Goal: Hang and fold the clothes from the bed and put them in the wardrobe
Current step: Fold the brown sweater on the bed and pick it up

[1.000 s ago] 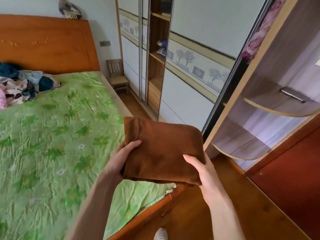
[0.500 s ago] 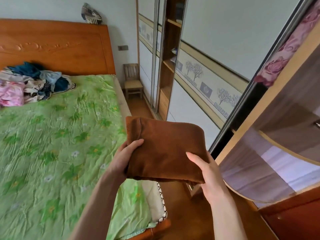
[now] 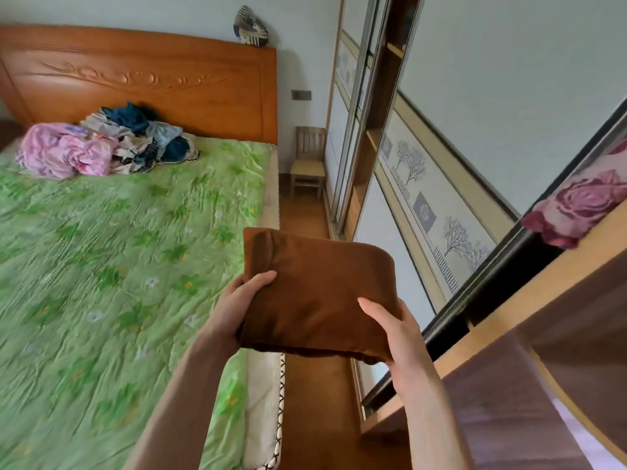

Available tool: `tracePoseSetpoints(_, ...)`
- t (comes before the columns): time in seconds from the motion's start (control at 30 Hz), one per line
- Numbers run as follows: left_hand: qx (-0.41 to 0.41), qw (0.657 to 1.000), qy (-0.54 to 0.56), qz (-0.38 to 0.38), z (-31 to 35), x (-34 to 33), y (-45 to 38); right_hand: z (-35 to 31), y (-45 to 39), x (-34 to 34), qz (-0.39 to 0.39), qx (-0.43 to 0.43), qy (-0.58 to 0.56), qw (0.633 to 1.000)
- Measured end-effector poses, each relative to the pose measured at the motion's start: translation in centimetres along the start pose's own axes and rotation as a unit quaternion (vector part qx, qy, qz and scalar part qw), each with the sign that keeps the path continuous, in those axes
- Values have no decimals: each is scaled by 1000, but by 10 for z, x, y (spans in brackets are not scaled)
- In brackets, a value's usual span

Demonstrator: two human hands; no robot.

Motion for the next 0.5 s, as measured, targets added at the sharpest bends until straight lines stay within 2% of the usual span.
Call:
tracePoseSetpoints(0.3,-25,997,43,63,26,-7,-31,-47,-73,-20,-66,9,17,998)
tracePoseSetpoints(0.5,-11,994,70,78,49,-15,-102,-76,-153,-43,-80,11,65,995)
Point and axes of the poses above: each hand's wrist, its own y-axis away from the middle knuckle, its own x-axis out of the back of the hand, z = x × y, the point moved 8 cm from there along -y, towards the middle knuckle, and after that the axes turned 2 degrees about -y, right-handed, at the moved point
